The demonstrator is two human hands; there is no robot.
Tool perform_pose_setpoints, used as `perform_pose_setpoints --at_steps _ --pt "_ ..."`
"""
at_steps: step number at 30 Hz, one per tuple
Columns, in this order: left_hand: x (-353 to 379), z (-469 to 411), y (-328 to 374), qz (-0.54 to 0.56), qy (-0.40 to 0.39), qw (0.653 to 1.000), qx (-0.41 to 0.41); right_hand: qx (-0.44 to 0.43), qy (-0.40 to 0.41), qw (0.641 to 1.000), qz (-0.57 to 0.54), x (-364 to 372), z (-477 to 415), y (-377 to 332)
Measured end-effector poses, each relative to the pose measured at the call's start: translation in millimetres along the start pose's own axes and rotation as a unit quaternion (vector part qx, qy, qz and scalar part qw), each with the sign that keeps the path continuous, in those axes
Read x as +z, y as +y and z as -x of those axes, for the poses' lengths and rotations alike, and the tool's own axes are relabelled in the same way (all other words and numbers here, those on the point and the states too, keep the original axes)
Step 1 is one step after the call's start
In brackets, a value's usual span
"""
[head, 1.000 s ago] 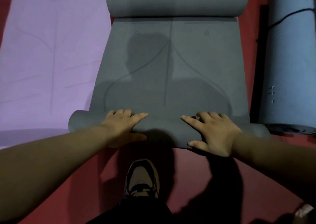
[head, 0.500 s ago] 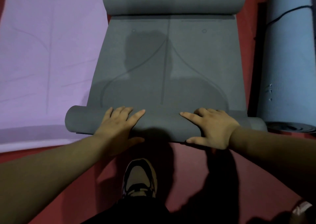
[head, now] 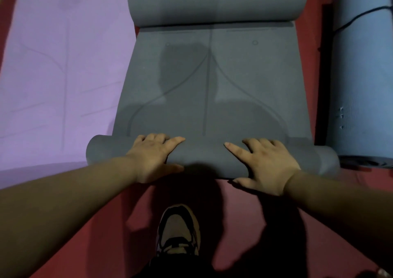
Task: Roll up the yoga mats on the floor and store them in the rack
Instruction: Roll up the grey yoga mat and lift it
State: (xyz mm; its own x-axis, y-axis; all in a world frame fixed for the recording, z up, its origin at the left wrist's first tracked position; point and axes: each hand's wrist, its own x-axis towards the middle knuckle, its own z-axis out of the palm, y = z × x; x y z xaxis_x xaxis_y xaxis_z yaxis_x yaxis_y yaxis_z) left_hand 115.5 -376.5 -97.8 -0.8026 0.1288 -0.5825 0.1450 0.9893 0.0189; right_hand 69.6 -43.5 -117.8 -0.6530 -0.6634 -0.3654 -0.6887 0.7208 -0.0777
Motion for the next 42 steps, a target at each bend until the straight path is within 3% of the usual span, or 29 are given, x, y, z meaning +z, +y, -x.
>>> perform_pose_setpoints --at_steps 9,14,19,24,30,34,39,42 --pt "21.6 17.7 6.6 0.01 0.083 0.996 -0.009 -0.015 -0.036 0.997 -0.061 -14.7 -17.5 18.6" --pt "9.5 7.4 1.4 0.001 0.039 0.999 -0.01 -0.006 -0.038 0.997 -0.062 -17.6 -20.8 18.8" --pt "-3.1 -4.5 -3.9 0.013 0.026 1.0 -0.009 -0.021 0.051 0.998 0.02 1.6 -9.9 10.5" --pt "-7.0 -6.8 -0.3 0.012 0.023 0.999 -0.025 -0.028 0.03 0.999 0.017 -0.4 -17.9 17.1" --pt "30.8 14.1 6.1 -0.021 0.125 0.992 -0.015 -0.033 -0.004 0.999 -0.004 -13.6 -26.6 27.6" --pt "13.6 2.8 1.3 -0.015 0.077 0.996 -0.03 -0.028 -0.012 0.999 -0.024 -21.3 -34.4 31.5" --pt "-4.8 -10.8 -5.7 -0.02 0.046 0.999 -0.018 -0.019 0.062 0.997 0.036 -7.6 -25.4 24.1" --pt "-7.5 -14.8 -6.7 -0.019 0.041 0.999 -0.017 -0.012 0.056 0.998 0.041 -6.1 -29.9 25.1"
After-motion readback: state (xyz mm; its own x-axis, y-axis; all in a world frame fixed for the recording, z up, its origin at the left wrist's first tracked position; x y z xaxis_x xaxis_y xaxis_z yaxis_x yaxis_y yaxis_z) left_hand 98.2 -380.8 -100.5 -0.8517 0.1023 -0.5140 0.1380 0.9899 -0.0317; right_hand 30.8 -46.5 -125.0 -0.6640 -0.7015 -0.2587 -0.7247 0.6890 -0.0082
